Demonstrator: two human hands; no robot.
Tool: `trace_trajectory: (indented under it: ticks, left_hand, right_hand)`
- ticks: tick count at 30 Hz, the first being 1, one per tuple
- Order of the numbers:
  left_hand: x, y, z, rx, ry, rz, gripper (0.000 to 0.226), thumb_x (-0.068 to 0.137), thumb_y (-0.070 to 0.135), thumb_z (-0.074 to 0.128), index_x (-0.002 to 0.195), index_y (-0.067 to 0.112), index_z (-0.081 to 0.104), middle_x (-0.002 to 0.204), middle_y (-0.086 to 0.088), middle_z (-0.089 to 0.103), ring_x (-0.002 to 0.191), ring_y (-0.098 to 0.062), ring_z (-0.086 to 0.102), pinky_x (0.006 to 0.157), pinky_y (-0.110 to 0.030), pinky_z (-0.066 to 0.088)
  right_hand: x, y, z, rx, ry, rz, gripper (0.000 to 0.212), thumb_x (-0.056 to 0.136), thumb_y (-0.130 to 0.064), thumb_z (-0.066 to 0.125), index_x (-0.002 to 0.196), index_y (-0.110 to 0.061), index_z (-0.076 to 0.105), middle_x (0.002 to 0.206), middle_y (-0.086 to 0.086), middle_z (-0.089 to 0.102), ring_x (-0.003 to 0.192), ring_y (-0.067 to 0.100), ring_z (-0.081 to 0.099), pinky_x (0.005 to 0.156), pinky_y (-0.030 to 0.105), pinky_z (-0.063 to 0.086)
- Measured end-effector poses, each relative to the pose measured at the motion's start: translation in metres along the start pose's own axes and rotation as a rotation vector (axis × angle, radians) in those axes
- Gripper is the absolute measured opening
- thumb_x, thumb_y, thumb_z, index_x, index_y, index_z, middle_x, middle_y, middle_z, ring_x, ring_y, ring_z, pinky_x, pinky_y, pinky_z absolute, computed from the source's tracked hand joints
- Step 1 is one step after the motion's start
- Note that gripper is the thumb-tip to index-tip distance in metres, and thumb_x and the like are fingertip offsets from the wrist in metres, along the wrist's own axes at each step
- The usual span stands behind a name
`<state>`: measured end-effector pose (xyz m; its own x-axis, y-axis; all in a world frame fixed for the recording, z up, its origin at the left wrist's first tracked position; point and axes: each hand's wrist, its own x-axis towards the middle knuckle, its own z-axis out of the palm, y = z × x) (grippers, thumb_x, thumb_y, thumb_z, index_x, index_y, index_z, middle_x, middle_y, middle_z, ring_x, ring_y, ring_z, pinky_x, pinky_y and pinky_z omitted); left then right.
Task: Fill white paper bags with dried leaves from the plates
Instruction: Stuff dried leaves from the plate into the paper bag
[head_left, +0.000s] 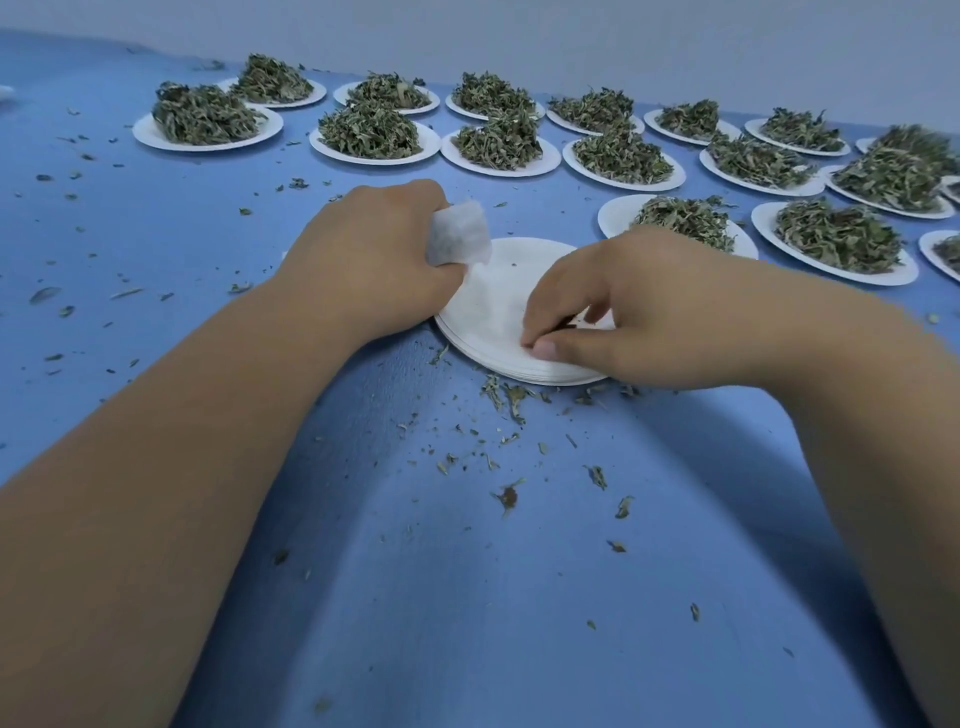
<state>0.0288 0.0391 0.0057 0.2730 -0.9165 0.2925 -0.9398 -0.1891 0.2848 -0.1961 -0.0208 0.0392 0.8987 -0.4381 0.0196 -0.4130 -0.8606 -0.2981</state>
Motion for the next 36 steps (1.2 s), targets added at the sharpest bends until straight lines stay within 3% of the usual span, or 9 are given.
trace_trajectory:
  ticks: [4,6,11,14,18,23,26,32,36]
  left_hand:
    - [0.000,0.000,0.000,0.008,0.000,0.013,0.035,0.087,0.047,0.061,0.113,0.024,0.055,0.105,-0.005,0.062,0.096,-0.032,0.056,0.076,-0.040,0.048]
    - [0.000,0.000,0.000,0.002,-0.001,0.010,0.035,0.087,0.047,0.061,0.113,0.024,0.055,0.105,-0.005,0.063,0.096,-0.032,0.056,0.077,-0.040,0.048]
    - [-0.001,0.000,0.000,-0.003,-0.001,0.006,0.035,0.087,0.046,0.060,0.115,0.026,0.055,0.104,-0.005,0.063,0.094,-0.031,0.056,0.073,-0.036,0.043]
    - [-0.001,0.001,0.000,-0.003,-0.002,0.004,0.035,0.088,0.045,0.060,0.116,0.026,0.055,0.103,-0.005,0.063,0.093,-0.030,0.055,0.072,-0.035,0.042]
    - [-0.004,0.004,-0.003,0.000,0.006,0.012,0.032,0.087,0.044,0.059,0.114,0.027,0.055,0.103,-0.004,0.063,0.095,-0.031,0.057,0.076,-0.040,0.049]
    - [-0.009,0.013,-0.010,-0.064,0.096,0.059,0.031,0.082,0.042,0.063,0.111,0.035,0.055,0.096,0.002,0.062,0.088,-0.027,0.058,0.073,-0.039,0.051]
    - [-0.014,0.023,-0.010,-0.115,0.103,0.121,0.033,0.081,0.041,0.066,0.112,0.036,0.056,0.095,0.006,0.063,0.089,-0.025,0.058,0.074,-0.042,0.053]
    - [-0.016,0.034,-0.003,-0.187,0.093,0.227,0.026,0.079,0.032,0.071,0.084,0.038,0.045,0.074,0.011,0.053,0.072,-0.015,0.052,0.059,-0.033,0.045]
    - [-0.016,0.037,-0.001,-0.178,0.073,0.264,0.032,0.079,0.038,0.075,0.099,0.035,0.050,0.081,0.011,0.056,0.079,-0.019,0.055,0.066,-0.035,0.047]
  right_hand:
    - [-0.003,0.005,-0.006,-0.046,0.018,0.067,0.027,0.085,-0.053,0.064,0.110,-0.047,0.072,0.119,-0.029,0.060,0.098,-0.019,0.051,0.088,0.018,0.042]
    - [-0.003,0.006,-0.005,-0.054,-0.030,0.123,0.021,0.088,-0.049,0.067,0.108,-0.048,0.073,0.115,-0.028,0.063,0.088,-0.027,0.049,0.080,0.013,0.041]
    - [0.000,0.004,-0.003,-0.058,0.035,0.154,0.015,0.088,-0.028,0.076,0.090,-0.042,0.078,0.091,-0.022,0.075,0.081,-0.010,0.063,0.077,0.014,0.052]
    - [0.000,0.003,-0.002,-0.052,0.060,0.141,0.016,0.086,-0.022,0.077,0.085,-0.038,0.080,0.076,-0.025,0.071,0.083,-0.013,0.060,0.067,0.003,0.046]
    - [0.002,0.001,-0.001,-0.058,0.108,0.113,0.014,0.086,-0.019,0.077,0.086,-0.032,0.080,0.073,-0.034,0.066,0.082,-0.014,0.060,0.069,0.003,0.045]
    - [0.001,0.007,-0.011,0.212,0.382,0.166,0.013,0.088,-0.016,0.077,0.086,-0.028,0.081,0.070,-0.017,0.073,0.069,-0.006,0.067,0.061,0.004,0.047]
    - [0.002,0.002,-0.011,0.346,0.550,0.150,0.012,0.087,-0.015,0.078,0.087,-0.027,0.081,0.073,-0.012,0.074,0.073,0.003,0.070,0.069,0.015,0.054]
    - [0.015,-0.012,0.009,0.395,0.614,0.059,0.019,0.082,-0.003,0.076,0.085,-0.022,0.074,0.078,-0.011,0.072,0.072,0.005,0.070,0.061,0.014,0.050]
    - [0.019,-0.008,0.013,0.513,0.697,0.081,0.022,0.078,0.001,0.073,0.077,-0.016,0.060,0.069,-0.008,0.065,0.053,0.002,0.062,0.045,0.011,0.038]
